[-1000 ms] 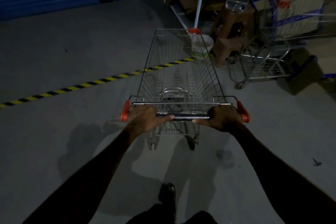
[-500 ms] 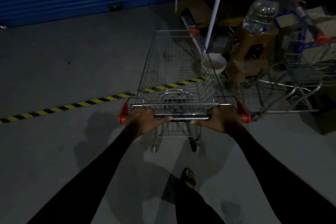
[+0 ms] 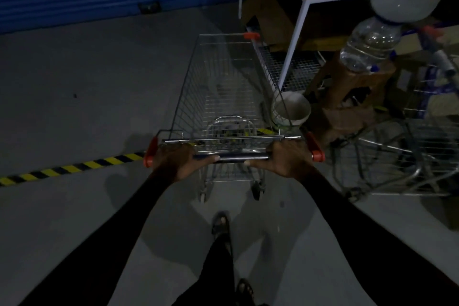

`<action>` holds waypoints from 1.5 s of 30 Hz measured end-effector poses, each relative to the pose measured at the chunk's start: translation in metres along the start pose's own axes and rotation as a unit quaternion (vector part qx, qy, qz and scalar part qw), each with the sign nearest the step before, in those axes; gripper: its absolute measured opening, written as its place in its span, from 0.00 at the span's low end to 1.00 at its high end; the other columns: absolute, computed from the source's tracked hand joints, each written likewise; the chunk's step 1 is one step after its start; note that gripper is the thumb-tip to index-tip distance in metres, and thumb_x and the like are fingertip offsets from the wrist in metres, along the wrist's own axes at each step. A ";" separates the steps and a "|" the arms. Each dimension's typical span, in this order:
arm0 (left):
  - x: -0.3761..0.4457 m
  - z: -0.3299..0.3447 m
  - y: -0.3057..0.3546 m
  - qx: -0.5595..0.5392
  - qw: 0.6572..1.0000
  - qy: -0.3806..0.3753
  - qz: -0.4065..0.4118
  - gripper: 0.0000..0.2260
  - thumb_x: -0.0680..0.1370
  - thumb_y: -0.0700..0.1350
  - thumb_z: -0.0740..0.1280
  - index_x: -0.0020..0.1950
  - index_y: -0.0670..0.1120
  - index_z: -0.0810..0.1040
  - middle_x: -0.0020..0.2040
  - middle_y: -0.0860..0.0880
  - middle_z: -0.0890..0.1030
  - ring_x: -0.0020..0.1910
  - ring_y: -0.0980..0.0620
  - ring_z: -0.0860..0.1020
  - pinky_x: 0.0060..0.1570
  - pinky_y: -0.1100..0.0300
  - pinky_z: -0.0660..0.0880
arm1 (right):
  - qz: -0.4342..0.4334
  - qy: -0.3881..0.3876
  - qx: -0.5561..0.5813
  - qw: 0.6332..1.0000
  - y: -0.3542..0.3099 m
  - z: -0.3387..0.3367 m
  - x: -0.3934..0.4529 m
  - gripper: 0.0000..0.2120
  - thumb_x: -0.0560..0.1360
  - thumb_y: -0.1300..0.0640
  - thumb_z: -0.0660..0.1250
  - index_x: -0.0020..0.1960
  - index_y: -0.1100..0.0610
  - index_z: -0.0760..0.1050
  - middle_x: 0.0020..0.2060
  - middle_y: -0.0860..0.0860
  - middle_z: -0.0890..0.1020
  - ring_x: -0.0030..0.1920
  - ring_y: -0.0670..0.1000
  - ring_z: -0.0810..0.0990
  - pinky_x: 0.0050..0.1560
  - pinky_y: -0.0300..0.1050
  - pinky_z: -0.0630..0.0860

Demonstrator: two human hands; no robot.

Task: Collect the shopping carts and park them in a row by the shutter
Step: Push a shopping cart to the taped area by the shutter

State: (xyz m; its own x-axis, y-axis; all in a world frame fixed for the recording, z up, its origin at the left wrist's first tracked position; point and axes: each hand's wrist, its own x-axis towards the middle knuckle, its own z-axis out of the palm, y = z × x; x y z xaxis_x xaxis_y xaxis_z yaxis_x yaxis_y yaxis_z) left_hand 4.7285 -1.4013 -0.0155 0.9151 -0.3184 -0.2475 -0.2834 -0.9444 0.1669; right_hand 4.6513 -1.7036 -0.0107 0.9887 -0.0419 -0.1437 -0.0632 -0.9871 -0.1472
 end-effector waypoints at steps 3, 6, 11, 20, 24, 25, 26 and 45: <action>0.058 -0.008 0.004 0.000 0.999 0.044 -0.004 0.47 0.64 0.90 0.45 0.48 0.57 0.87 0.45 0.54 0.88 0.47 0.53 0.85 0.54 0.55 0.80 | -0.004 0.005 0.024 1.000 0.017 -0.008 0.059 0.43 0.63 0.11 0.55 0.49 0.45 0.85 0.45 0.45 0.87 0.49 0.46 0.84 0.53 0.45 0.80; 0.105 -0.034 0.015 0.004 0.998 0.052 0.019 0.42 0.68 0.86 0.51 0.44 0.53 0.86 0.40 0.51 0.85 0.43 0.51 0.82 0.47 0.57 0.74 | -0.031 0.012 0.055 0.998 0.034 -0.026 0.114 0.39 0.63 0.11 0.54 0.61 0.32 0.80 0.54 0.40 0.87 0.55 0.44 0.85 0.58 0.47 0.82; 0.183 -0.067 0.032 -0.036 0.999 -0.011 0.027 0.37 0.77 0.77 0.59 0.59 0.46 0.86 0.56 0.43 0.86 0.60 0.42 0.83 0.57 0.54 0.71 | -0.057 -0.009 0.080 0.995 0.063 -0.044 0.210 0.31 0.67 0.14 0.59 0.60 0.30 0.81 0.53 0.33 0.85 0.53 0.36 0.82 0.57 0.39 0.80; 0.301 -0.081 0.032 0.007 0.999 0.042 -0.014 0.40 0.68 0.88 0.49 0.32 0.51 0.73 0.33 0.50 0.81 0.38 0.50 0.81 0.45 0.55 0.78 | -0.066 0.014 -0.002 0.998 0.118 -0.044 0.347 0.43 0.64 0.10 0.51 0.61 0.35 0.82 0.54 0.42 0.87 0.56 0.48 0.85 0.59 0.50 0.81; 0.342 -0.087 0.037 0.006 0.999 0.026 -0.040 0.41 0.69 0.87 0.50 0.31 0.49 0.73 0.31 0.51 0.77 0.41 0.47 0.83 0.54 0.49 0.79 | -0.059 -0.055 0.027 0.996 0.109 -0.085 0.380 0.55 0.56 0.09 0.49 0.59 0.48 0.84 0.51 0.50 0.87 0.53 0.56 0.85 0.56 0.56 0.81; 0.351 -0.094 0.043 0.022 0.999 0.012 -0.041 0.40 0.70 0.86 0.50 0.32 0.49 0.74 0.32 0.51 0.76 0.43 0.47 0.83 0.55 0.49 0.79 | -0.054 -0.070 0.027 0.996 0.112 -0.093 0.390 0.58 0.53 0.09 0.47 0.57 0.50 0.84 0.50 0.52 0.87 0.52 0.58 0.85 0.56 0.56 0.81; 0.361 -0.099 0.046 0.033 0.998 0.006 -0.044 0.40 0.70 0.85 0.49 0.32 0.49 0.75 0.33 0.51 0.76 0.45 0.46 0.83 0.55 0.49 0.79 | -0.061 -0.073 0.029 0.995 0.115 -0.099 0.398 0.59 0.53 0.08 0.47 0.60 0.50 0.83 0.54 0.53 0.86 0.56 0.59 0.84 0.59 0.57 0.80; 0.477 -0.127 0.034 0.046 0.995 -0.005 -0.090 0.45 0.66 0.88 0.43 0.29 0.49 0.75 0.32 0.50 0.77 0.43 0.46 0.83 0.56 0.48 0.79 | -0.115 -0.070 0.010 0.991 0.135 -0.107 0.538 0.50 0.62 0.09 0.45 0.54 0.44 0.84 0.44 0.47 0.86 0.47 0.51 0.85 0.54 0.49 0.80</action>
State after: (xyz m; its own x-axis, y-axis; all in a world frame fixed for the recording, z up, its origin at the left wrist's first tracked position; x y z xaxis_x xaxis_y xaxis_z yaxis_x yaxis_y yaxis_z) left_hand 5.1915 -1.5746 -0.0067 0.9508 -0.1438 -0.2745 -0.1409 -0.9896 0.0302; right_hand 5.1891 -1.8756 -0.0031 0.9491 0.2074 -0.2372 0.1578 -0.9645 -0.2119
